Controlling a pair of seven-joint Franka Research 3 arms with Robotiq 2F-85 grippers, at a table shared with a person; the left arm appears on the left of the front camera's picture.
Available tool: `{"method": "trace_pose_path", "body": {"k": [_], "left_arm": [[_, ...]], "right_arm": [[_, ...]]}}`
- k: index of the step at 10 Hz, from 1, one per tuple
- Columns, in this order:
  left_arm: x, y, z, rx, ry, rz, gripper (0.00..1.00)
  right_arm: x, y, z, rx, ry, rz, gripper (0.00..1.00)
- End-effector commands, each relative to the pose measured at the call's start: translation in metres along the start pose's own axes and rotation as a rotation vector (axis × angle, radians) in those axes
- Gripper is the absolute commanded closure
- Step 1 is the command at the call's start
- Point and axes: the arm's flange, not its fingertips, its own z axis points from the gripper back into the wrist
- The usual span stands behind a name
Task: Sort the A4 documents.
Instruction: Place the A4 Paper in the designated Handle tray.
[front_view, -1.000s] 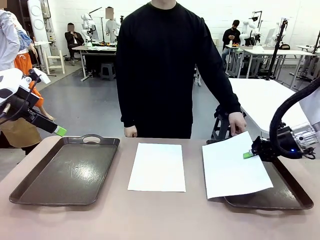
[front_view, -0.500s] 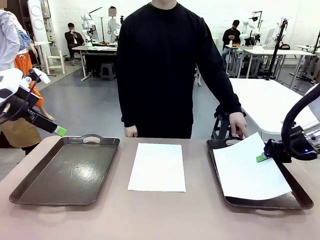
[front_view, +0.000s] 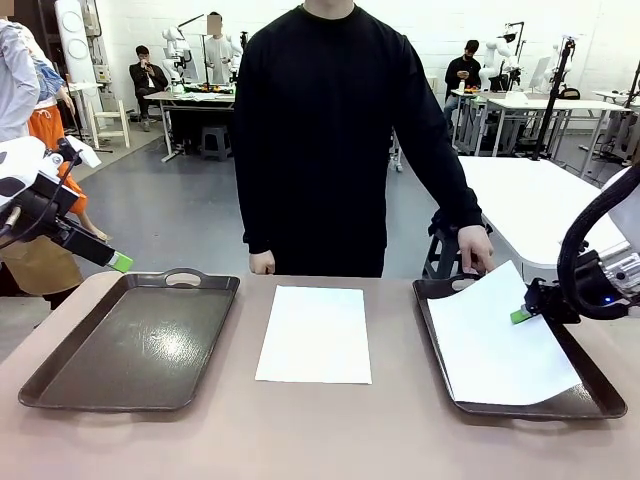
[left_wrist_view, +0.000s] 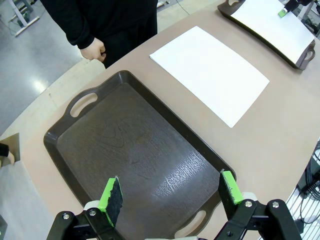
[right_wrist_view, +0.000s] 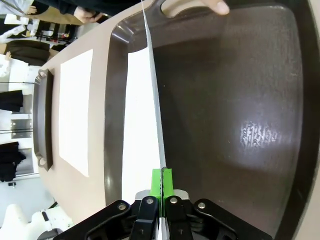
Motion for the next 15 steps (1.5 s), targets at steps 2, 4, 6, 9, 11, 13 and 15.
{"method": "trace_pose_path", "body": {"k": [2, 4, 6, 9, 11, 13, 15], "left_arm": [[-0.001, 0.002, -0.001, -0.010, -0.008, 0.007, 0.00], [-0.001, 0.002, -0.001, -0.010, -0.008, 0.007, 0.00], [-0.001, 0.002, -0.001, -0.010, -0.008, 0.007, 0.00], [-0.001, 0.002, -0.001, -0.010, -0.008, 0.007, 0.00], [-0.001, 0.002, -0.001, -0.010, -0.008, 0.007, 0.00], [-0.001, 0.002, -0.001, -0.010, -0.008, 0.007, 0.00], [-0.001, 0.002, -0.001, -0.010, -0.008, 0.007, 0.00]], "right_arm": [[0.013, 0.008, -0.011, -0.046, 0.008, 0.076, 0.99], [0.017, 0.015, -0.008, -0.079, -0.022, 0.103, 0.90], [0.019, 0.013, -0.004, -0.146, -0.028, 0.132, 0.70], [0.020, 0.017, -0.003, -0.217, -0.007, 0.178, 0.41], [0.018, 0.018, 0.002, -0.326, -0.010, 0.197, 0.22], [0.016, 0.024, 0.018, -0.430, -0.038, 0.211, 0.03], [0.015, 0.024, 0.020, -0.419, -0.030, 0.206, 0.03]]}}
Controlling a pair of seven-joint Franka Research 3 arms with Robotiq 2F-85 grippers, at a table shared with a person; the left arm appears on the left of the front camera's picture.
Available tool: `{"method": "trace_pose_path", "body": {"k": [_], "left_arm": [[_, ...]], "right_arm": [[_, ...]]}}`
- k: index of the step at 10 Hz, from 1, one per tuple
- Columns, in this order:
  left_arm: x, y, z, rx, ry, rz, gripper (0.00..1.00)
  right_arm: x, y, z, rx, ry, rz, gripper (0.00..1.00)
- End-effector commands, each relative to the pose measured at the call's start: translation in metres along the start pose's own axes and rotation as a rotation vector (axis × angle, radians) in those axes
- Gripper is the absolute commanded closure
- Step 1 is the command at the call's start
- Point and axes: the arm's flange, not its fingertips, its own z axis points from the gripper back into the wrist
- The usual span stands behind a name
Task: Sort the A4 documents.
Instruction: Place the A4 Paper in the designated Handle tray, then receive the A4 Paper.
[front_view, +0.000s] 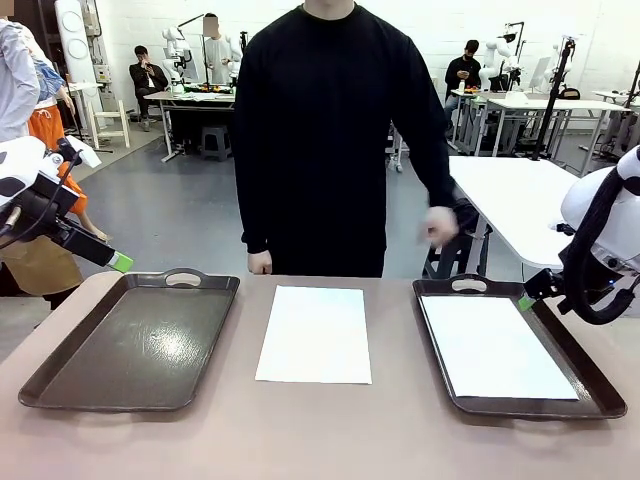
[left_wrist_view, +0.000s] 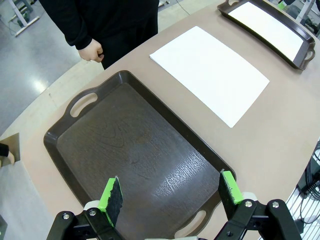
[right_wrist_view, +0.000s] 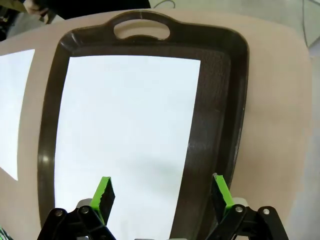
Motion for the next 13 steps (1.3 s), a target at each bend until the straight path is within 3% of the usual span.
{"method": "trace_pose_path", "body": {"k": [1, 2, 13], "left_arm": [[-0.0012, 0.0020, -0.0014, -0.010, -0.008, 0.007, 0.00], [-0.0012, 0.0020, -0.0014, -0.010, -0.008, 0.007, 0.00], [-0.0012, 0.0020, -0.0014, -0.010, -0.008, 0.007, 0.00]], "right_arm": [[-0.0062, 0.0074, 0.0005, 0.009, 0.033, -0.046, 0.00], [0.0000, 0.0000, 0.0000, 0.000, 0.000, 0.000, 0.00], [0.0000, 0.0000, 0.0000, 0.000, 0.000, 0.000, 0.00]]}}
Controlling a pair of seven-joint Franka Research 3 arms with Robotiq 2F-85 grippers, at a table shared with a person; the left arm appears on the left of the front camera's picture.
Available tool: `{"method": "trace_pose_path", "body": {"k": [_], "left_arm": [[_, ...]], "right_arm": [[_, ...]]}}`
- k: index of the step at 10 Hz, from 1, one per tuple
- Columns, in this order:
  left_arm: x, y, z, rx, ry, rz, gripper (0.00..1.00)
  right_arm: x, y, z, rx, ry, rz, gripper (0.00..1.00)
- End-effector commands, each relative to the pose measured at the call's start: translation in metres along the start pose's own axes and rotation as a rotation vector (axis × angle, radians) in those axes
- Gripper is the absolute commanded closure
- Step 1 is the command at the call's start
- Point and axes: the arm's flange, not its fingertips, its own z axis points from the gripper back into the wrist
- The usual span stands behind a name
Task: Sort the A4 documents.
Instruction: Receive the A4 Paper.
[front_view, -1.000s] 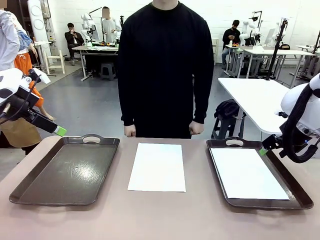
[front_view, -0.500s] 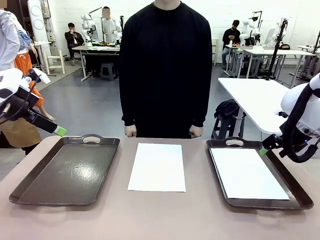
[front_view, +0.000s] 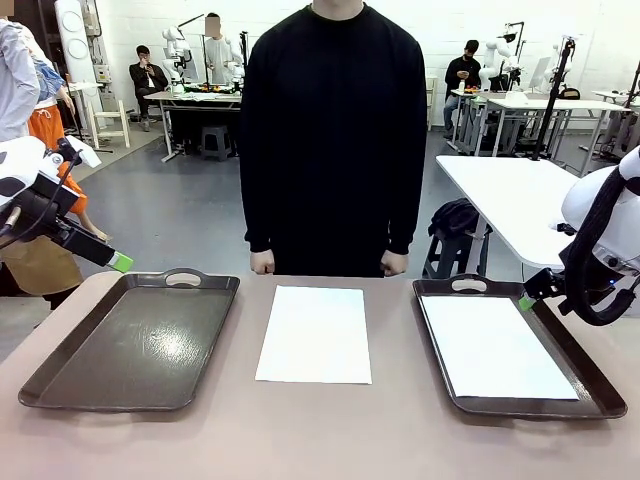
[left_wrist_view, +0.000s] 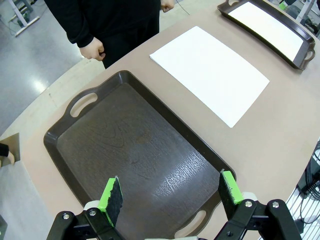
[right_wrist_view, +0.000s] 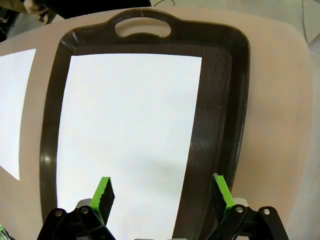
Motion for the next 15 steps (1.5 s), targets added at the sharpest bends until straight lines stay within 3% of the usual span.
{"method": "trace_pose_path", "body": {"k": [1, 4, 6, 8, 11, 15], "left_arm": [[-0.001, 0.002, -0.001, -0.010, -0.008, 0.007, 0.00], [-0.001, 0.002, -0.001, -0.010, -0.008, 0.007, 0.00], [-0.001, 0.002, -0.001, -0.010, -0.008, 0.007, 0.00], [-0.001, 0.002, -0.001, -0.010, -0.008, 0.007, 0.00], [-0.001, 0.002, -0.001, -0.010, -0.008, 0.007, 0.00], [-0.001, 0.002, -0.001, -0.010, -0.008, 0.007, 0.00]], "right_arm": [[0.001, -0.002, -0.001, -0.003, -0.003, 0.010, 0.00], [0.000, 0.000, 0.000, 0.000, 0.000, 0.000, 0.00], [-0.027, -0.003, 0.061, 0.033, -0.163, 0.191, 0.00], [-0.043, 0.011, 0.116, 0.277, -0.262, 0.313, 0.00], [-0.054, 0.029, 0.160, 0.535, -0.103, 0.532, 0.00], [-0.057, 0.057, 0.181, 0.533, -0.072, 0.694, 0.00]]}}
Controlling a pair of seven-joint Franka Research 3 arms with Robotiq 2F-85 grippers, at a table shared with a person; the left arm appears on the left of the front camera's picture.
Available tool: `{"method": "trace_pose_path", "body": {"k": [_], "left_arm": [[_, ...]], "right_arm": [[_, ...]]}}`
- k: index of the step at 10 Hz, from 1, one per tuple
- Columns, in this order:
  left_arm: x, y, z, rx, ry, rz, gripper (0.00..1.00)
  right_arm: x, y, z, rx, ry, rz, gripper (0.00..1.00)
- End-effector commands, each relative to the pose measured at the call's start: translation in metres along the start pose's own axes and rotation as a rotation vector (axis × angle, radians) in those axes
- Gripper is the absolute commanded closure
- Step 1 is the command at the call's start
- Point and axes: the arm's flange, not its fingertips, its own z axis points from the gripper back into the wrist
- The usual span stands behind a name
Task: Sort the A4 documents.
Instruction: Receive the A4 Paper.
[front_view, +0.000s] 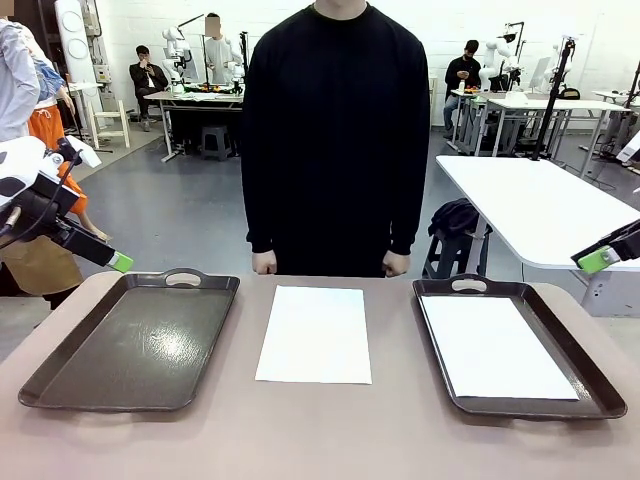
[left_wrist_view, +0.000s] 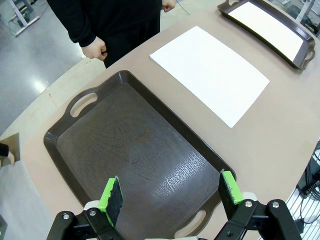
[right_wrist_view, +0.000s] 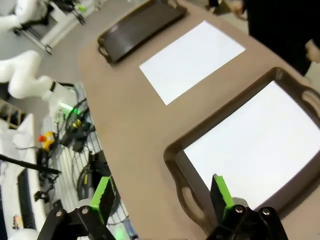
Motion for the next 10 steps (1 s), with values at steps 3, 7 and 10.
{"method": "trace_pose_path", "body": {"k": [3, 7, 10], "left_arm": [[-0.001, 0.002, -0.001, -0.010, -0.008, 0.007, 0.00], [-0.001, 0.002, -0.001, -0.010, -0.008, 0.007, 0.00], [-0.001, 0.002, -0.001, -0.010, -0.008, 0.007, 0.00]], "right_arm": [[0.011, -0.002, -0.006, -0.052, 0.034, 0.066, 0.00], [0.013, -0.010, -0.015, -0.062, 0.036, 0.047, 0.00], [0.014, -0.007, -0.011, -0.055, 0.036, 0.039, 0.00]]}}
